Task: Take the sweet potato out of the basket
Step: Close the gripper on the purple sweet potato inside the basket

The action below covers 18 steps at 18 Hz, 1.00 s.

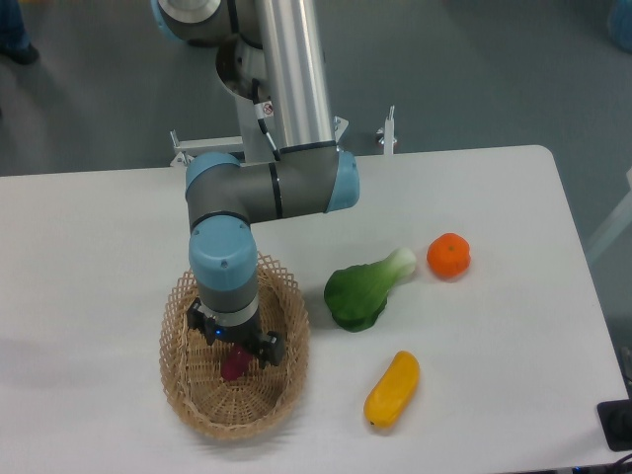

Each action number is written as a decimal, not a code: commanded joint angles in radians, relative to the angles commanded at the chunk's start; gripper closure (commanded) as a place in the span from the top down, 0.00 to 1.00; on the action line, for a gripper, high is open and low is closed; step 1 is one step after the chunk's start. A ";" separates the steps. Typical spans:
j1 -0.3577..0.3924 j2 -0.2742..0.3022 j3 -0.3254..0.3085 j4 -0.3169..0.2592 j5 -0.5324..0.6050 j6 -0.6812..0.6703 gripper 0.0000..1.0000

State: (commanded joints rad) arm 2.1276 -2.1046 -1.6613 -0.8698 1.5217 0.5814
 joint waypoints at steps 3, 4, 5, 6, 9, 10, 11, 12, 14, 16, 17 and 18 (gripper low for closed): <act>-0.005 -0.005 0.005 0.003 0.021 -0.003 0.85; -0.005 -0.005 0.008 0.003 0.020 -0.009 0.57; -0.005 -0.005 0.011 0.003 0.020 -0.009 0.47; -0.005 -0.005 0.012 0.005 0.020 -0.005 0.43; -0.005 -0.005 0.012 0.006 0.020 -0.002 0.37; -0.005 -0.005 0.012 0.008 0.022 -0.002 0.36; -0.005 -0.003 0.012 0.008 0.022 0.000 0.36; -0.005 -0.003 0.012 0.008 0.022 0.000 0.34; -0.005 -0.003 0.011 0.008 0.022 0.002 0.32; -0.003 0.002 0.015 0.009 0.022 0.003 0.32; -0.003 0.005 0.017 0.008 0.022 0.006 0.30; -0.002 0.009 0.021 0.008 0.022 0.020 0.30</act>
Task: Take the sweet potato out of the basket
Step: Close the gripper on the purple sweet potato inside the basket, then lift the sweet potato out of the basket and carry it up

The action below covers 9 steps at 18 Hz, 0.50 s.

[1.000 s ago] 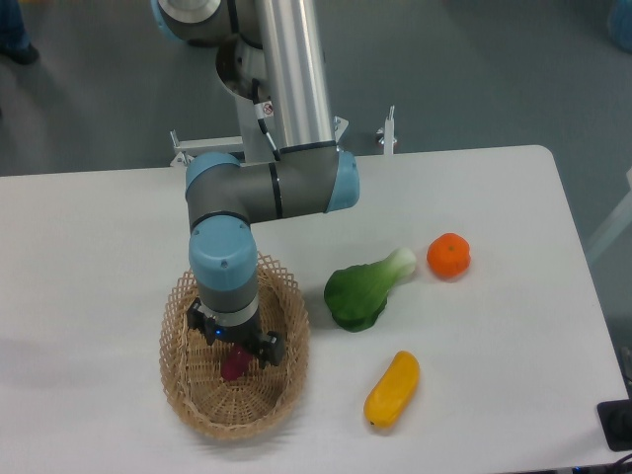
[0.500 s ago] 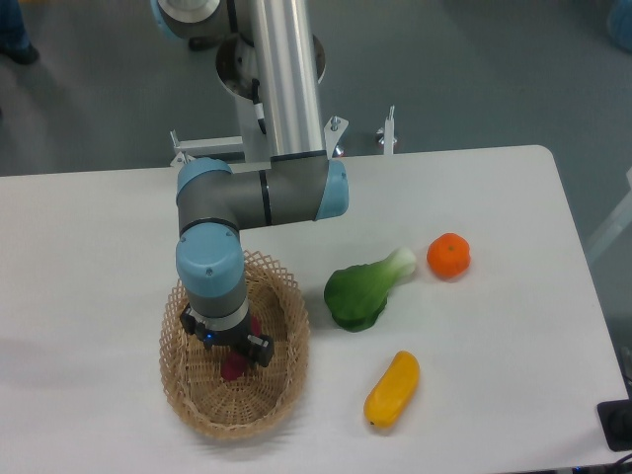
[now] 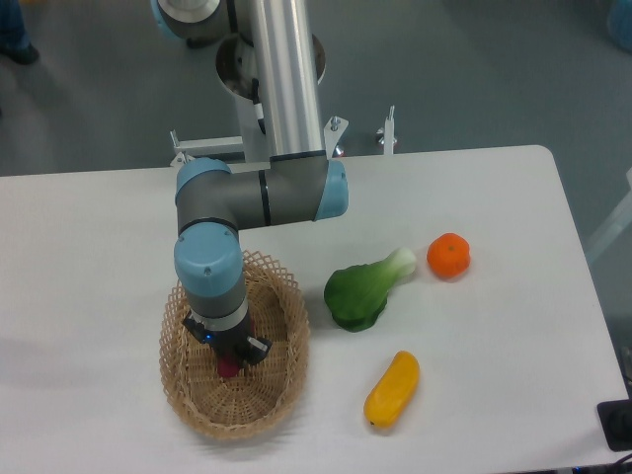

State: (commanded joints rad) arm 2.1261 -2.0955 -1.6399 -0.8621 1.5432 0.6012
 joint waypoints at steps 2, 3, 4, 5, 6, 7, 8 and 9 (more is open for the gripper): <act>0.005 0.027 0.008 -0.003 0.000 0.049 0.30; 0.012 0.049 0.014 -0.008 0.000 0.090 0.30; 0.034 0.069 0.024 -0.017 0.002 0.133 0.30; 0.050 0.084 0.031 -0.020 0.000 0.165 0.30; 0.070 0.106 0.040 -0.021 0.002 0.181 0.30; 0.093 0.124 0.046 -0.028 -0.003 0.190 0.30; 0.116 0.141 0.057 -0.046 -0.005 0.199 0.30; 0.138 0.155 0.072 -0.073 -0.006 0.213 0.30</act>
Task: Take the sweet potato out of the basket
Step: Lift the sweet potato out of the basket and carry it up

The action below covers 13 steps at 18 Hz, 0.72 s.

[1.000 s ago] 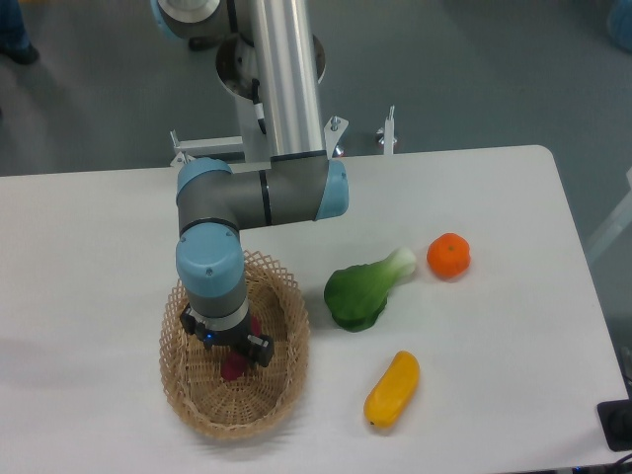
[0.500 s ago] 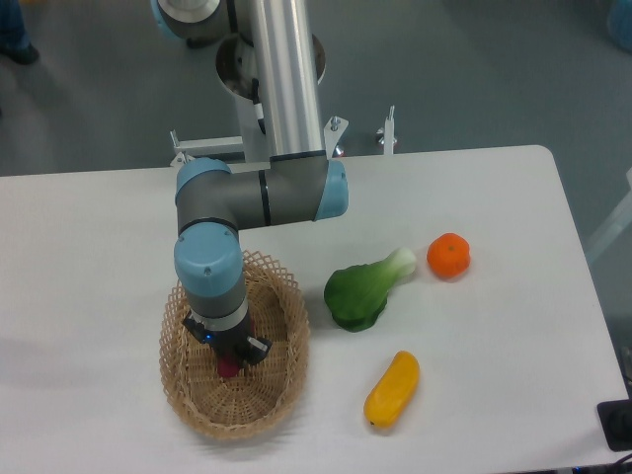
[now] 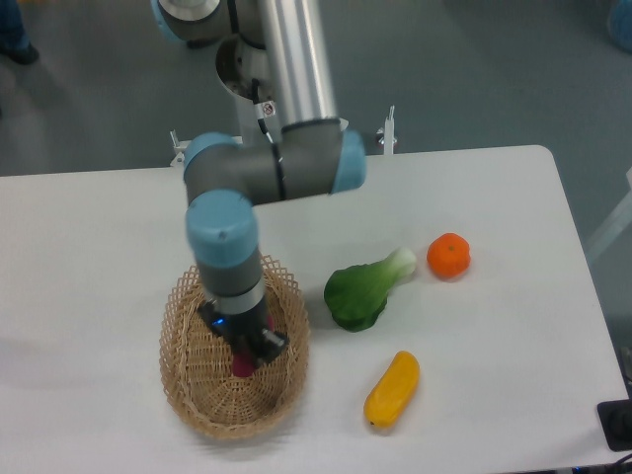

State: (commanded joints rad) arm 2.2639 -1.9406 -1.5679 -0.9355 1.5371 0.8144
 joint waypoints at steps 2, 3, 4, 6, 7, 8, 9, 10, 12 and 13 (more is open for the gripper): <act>0.049 0.023 0.031 -0.070 -0.003 0.052 0.30; 0.077 0.034 0.043 -0.104 -0.005 0.084 0.30; 0.104 0.045 0.057 -0.138 -0.008 0.119 0.30; 0.167 0.063 0.069 -0.195 -0.017 0.193 0.30; 0.195 0.075 0.071 -0.219 -0.020 0.233 0.30; 0.225 0.084 0.069 -0.241 -0.021 0.277 0.30; 0.256 0.091 0.069 -0.265 -0.025 0.322 0.30; 0.284 0.100 0.069 -0.288 -0.025 0.362 0.30; 0.325 0.115 0.065 -0.322 -0.025 0.432 0.30; 0.350 0.121 0.063 -0.339 -0.025 0.475 0.30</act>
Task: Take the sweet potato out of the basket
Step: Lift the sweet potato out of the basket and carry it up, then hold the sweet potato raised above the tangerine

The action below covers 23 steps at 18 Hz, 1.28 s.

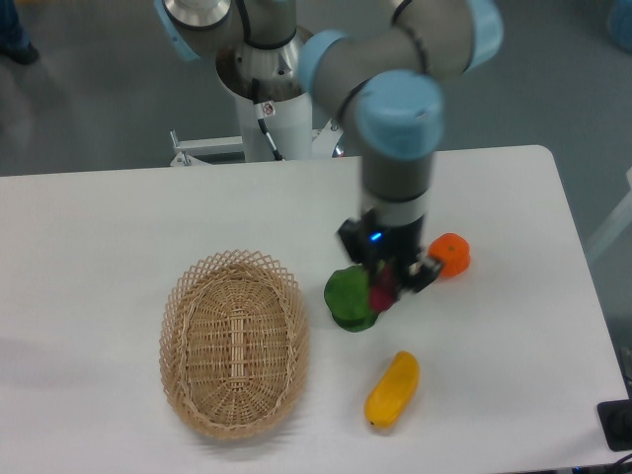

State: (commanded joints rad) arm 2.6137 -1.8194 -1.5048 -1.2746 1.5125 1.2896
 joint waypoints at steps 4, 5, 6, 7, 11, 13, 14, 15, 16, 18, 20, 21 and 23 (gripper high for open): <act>0.068 0.032 -0.005 -0.074 0.003 0.184 0.30; 0.080 0.037 -0.005 -0.081 0.002 0.188 0.30; 0.088 0.044 -0.006 -0.085 0.002 0.192 0.30; 0.089 0.045 -0.006 -0.085 0.002 0.206 0.30; 0.094 0.048 -0.008 -0.086 0.002 0.218 0.30; 0.094 0.048 -0.009 -0.086 0.002 0.226 0.30; 0.094 0.048 -0.008 -0.085 0.002 0.226 0.30; 0.094 0.048 -0.008 -0.085 0.002 0.226 0.30; 0.094 0.048 -0.008 -0.085 0.002 0.226 0.30; 0.094 0.048 -0.008 -0.083 0.000 0.226 0.30; 0.094 0.048 -0.009 -0.083 0.000 0.226 0.30; 0.095 0.048 -0.008 -0.081 -0.002 0.226 0.30; 0.095 0.048 -0.008 -0.080 -0.002 0.226 0.30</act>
State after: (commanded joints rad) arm 2.7090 -1.7717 -1.5125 -1.3545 1.5110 1.5156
